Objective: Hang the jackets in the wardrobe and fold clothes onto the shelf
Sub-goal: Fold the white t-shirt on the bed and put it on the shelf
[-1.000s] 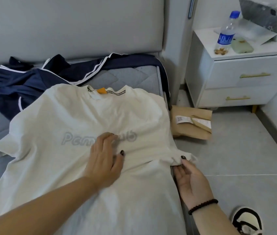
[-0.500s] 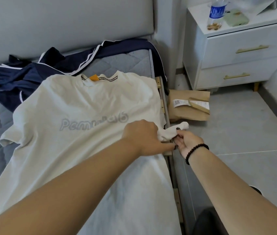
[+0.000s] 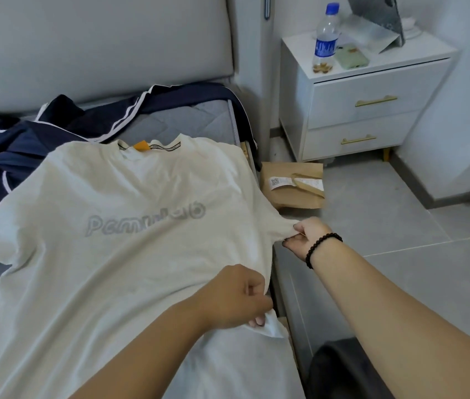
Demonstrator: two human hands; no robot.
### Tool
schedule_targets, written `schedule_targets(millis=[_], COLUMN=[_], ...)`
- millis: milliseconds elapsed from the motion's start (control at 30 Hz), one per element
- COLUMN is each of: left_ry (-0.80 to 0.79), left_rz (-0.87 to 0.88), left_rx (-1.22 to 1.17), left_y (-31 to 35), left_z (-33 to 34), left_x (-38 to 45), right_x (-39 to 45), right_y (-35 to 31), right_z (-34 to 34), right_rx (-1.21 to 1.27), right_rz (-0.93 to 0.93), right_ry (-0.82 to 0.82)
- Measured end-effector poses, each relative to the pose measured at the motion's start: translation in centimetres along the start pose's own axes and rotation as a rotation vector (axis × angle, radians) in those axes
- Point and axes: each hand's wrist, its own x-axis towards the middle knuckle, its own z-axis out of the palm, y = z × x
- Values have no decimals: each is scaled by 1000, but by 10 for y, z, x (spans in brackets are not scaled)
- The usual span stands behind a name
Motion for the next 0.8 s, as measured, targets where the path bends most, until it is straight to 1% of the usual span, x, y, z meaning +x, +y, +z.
schedule_targets(millis=[67, 100, 133, 167, 200, 233, 267, 300, 333, 367, 400, 433, 467, 500, 533, 633, 733, 800], left_ry=[8, 94, 246, 437, 636, 767, 783, 722, 641, 598, 599, 617, 630, 643, 664, 726, 778, 837], left_rz=[62, 102, 141, 185, 234, 262, 218, 118, 8, -68, -96, -97, -90, -77, -51, 9, 36, 89], left_rx=[-51, -46, -15, 25, 118, 280, 459, 626, 746, 808, 830, 835, 835, 826, 813, 795, 745, 607], left_y=[-7, -13, -20, -27, -37, -49, -62, -75, -88, -99, -108, -114, -116, -116, -114, -117, -117, -116], left_z=[-4, -8, -13, -21, -29, -37, -43, -47, -48, -47, -45, -43, -41, -41, -42, -43, -41, -40], left_x=[-10, -14, -17, -21, -24, -26, -28, -28, -27, -26, -25, -22, -21, -20, -20, -19, -20, -22], right_x=[-2, -2, -1, 0, -2, -3, -5, -11, -20, -28, -32, -31, -28, -24, -22, -19, -20, -25], right_y=[-7, -11, -16, -21, -25, -26, -26, -20, -9, 6, 23, 41, 58, 70, 78, 83, 82, 83], right_z=[6, 9, 13, 18, 25, 33, 41, 49, 58, 66, 72, 76, 78, 78, 78, 75, 72, 68], right_rx=[47, 26, -17, -98, -201, -296, -404, -513, -631, -836, -1138, -1479, -1766, -1940, -1987, -1912, -1916, -1841], right_rz=[-15, -26, -42, -87, -165, -289, -464, -674, -881, -1057, -1192, -1262, -1283, -1307, -1318, -1355, -1407, -1414], right_ry=[7, 29, 64, 112, 161, 209, 242, 209, 93, -83, -294, -494, -636, -695, -677, -599, -612, -643])
